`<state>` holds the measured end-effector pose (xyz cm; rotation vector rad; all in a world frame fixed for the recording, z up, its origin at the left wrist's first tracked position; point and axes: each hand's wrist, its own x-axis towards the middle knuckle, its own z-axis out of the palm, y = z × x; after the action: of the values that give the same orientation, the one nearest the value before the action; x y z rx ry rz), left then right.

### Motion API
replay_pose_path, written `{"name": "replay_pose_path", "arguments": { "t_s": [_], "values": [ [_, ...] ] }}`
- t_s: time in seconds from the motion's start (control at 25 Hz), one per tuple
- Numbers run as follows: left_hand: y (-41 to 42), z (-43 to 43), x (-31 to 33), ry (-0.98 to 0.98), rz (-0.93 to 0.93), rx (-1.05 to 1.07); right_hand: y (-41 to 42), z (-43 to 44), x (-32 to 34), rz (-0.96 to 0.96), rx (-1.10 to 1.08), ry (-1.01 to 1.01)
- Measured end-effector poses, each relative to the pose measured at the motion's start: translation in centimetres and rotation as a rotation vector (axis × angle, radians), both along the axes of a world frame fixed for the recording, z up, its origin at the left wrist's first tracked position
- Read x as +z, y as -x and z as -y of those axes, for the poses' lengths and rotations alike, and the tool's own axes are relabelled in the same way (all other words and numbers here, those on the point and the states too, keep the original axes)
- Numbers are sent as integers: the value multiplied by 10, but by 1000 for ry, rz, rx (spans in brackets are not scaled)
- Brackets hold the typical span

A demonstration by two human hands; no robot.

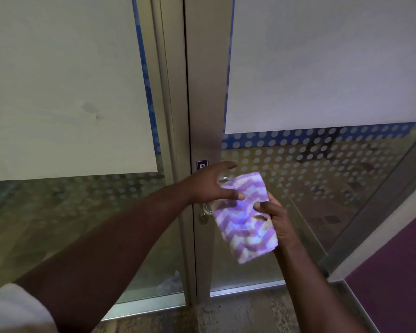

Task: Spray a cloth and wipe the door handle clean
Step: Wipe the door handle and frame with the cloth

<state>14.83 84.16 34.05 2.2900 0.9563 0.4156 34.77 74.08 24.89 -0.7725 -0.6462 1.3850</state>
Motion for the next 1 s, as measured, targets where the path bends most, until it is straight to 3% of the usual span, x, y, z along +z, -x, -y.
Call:
{"name": "replay_pose_path", "arguments": {
  "t_s": [0.12, 0.24, 0.36, 0.44, 0.52, 0.64, 0.76, 1.0],
  "values": [
    [-6, 5, 6, 249, 14, -26, 2, 2, 14, 66, 96, -8],
    [0, 6, 6, 301, 50, 17, 4, 2, 24, 148, 109, 11],
    [9, 8, 6, 280, 133, 112, 10, 1, 24, 264, -63, -12],
    [12, 8, 6, 255, 160, 199, 14, 1, 18, 540, -356, -63],
    [13, 7, 4, 210, 149, 244, 18, 3, 14, 942, -674, -256],
    [13, 7, 6, 139, 146, 280, 39, 9, 7, 1277, -730, -581],
    [12, 6, 9, 151, 197, 281, 69, 11, -4, 1368, -584, -498],
    [8, 10, 10, 375, 267, 267, 99, 2, -19, 1504, -624, -312]
  ]
}}
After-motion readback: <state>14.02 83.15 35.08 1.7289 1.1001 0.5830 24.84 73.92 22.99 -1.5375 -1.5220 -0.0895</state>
